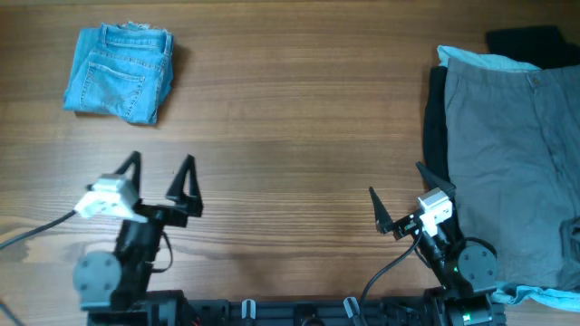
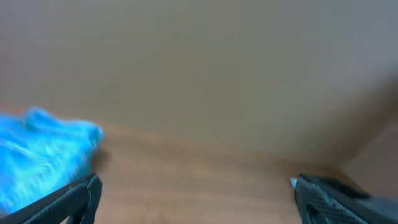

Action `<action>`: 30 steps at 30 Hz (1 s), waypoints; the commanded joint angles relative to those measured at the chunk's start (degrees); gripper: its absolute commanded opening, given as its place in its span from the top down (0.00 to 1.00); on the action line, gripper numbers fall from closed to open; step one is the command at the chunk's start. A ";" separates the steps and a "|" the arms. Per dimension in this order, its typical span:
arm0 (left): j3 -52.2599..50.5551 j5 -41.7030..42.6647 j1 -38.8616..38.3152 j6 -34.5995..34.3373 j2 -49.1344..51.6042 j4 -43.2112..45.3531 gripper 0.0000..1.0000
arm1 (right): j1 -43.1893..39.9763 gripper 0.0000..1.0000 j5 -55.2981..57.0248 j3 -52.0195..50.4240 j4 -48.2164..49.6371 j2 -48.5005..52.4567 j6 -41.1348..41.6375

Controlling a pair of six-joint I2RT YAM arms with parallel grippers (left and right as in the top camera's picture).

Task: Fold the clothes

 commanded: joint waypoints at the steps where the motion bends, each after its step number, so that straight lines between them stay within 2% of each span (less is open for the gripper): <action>1: -6.69 0.81 -0.90 -2.45 -6.86 0.94 0.00 | 0.17 0.00 -1.09 -0.07 0.20 -0.39 1.05; 3: -9.20 0.15 -0.90 -2.43 -12.79 0.96 0.00 | 0.17 0.00 -1.07 -0.07 0.20 -0.39 1.07; 8: -12.76 -2.51 -0.85 -2.34 -12.68 1.55 0.00 | 0.17 0.00 -1.07 -0.07 0.20 -0.39 1.07; 12: -21.81 -4.20 -0.87 -2.40 -12.68 2.12 0.00 | 0.17 0.00 -1.09 -0.07 0.20 -0.39 1.05; 13: -23.19 -4.15 -0.87 -2.43 -12.68 5.03 0.00 | 0.17 0.00 -1.09 -0.07 0.20 -0.39 1.05; 30: -23.19 -4.17 -0.87 -2.40 -12.48 4.87 0.00 | 0.17 0.00 -1.09 -0.07 0.20 -0.39 1.07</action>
